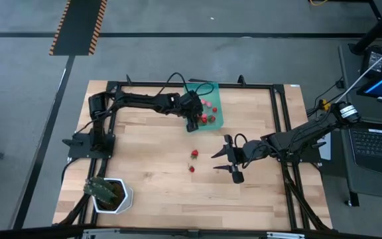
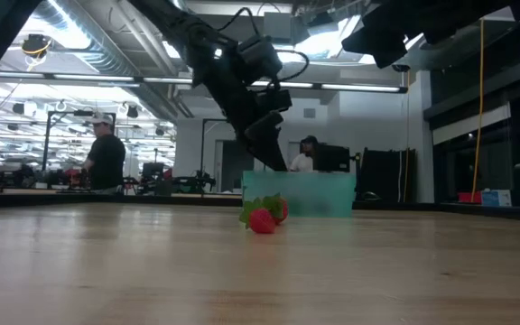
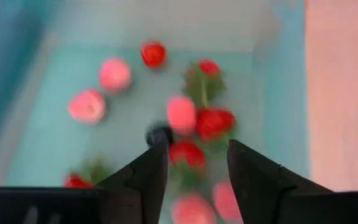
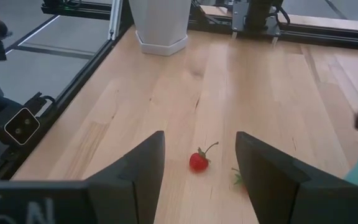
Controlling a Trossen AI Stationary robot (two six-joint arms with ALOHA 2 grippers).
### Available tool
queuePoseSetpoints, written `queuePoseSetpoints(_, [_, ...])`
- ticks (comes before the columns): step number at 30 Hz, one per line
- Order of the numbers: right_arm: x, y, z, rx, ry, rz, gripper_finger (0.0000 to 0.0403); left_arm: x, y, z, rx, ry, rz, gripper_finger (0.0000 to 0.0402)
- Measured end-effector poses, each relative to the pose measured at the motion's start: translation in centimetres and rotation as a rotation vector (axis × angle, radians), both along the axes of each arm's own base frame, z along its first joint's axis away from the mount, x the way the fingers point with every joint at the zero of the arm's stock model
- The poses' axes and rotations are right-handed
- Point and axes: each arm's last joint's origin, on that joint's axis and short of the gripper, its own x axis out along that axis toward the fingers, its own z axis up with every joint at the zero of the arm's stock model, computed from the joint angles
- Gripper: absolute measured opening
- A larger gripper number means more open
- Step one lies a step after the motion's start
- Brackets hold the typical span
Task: Pick and placing Produce into tupperware
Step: Put the red strawberry into the blue bin
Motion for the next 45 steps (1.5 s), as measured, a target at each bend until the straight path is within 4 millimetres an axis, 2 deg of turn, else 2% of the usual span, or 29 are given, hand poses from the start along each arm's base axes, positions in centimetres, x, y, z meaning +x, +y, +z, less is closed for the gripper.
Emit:
queuePoseSetpoints(4, [0.0,0.0,0.0,0.004,0.003,-0.002,0.0197,-0.5,-1.4,1.1,-0.025,0.010,-0.009,0.0151])
queuePoseSetpoints(12, [-0.1,0.3,0.1,0.007,-0.007,0.014,0.0197,-1.5,-7.2,4.7,-0.007,-0.133,-0.143,0.0143])
queuePoseSetpoints(16, [-0.1,0.4,0.1,0.011,-0.010,0.017,0.0197,-3.2,-10.1,6.8,0.002,-0.273,-0.208,0.0139])
queuePoseSetpoints(19, [0.0,0.4,0.2,0.018,-0.025,0.016,0.0197,-4.8,-12.0,7.2,-0.007,-0.345,-0.250,0.0136])
queuePoseSetpoints(25, [0.1,0.5,0.6,0.054,-0.054,0.007,0.0197,-8.2,-15.5,6.2,-0.031,-0.453,-0.347,0.0130])
queuePoseSetpoints(28, [0.1,0.5,0.5,0.061,-0.047,0.003,0.0197,-9.8,-16.6,5.8,-0.036,-0.502,-0.385,0.0127])
queuePoseSetpoints(34, [0.0,0.5,0.5,0.097,-0.034,-0.013,0.0197,-12.9,-17.7,4.9,-0.052,-0.563,-0.433,0.0127])
queuePoseSetpoints(45, [0.1,0.4,0.5,0.162,-0.027,-0.042,0.0197,-16.8,-19.2,2.2,-0.054,-0.685,-0.445,0.0137])
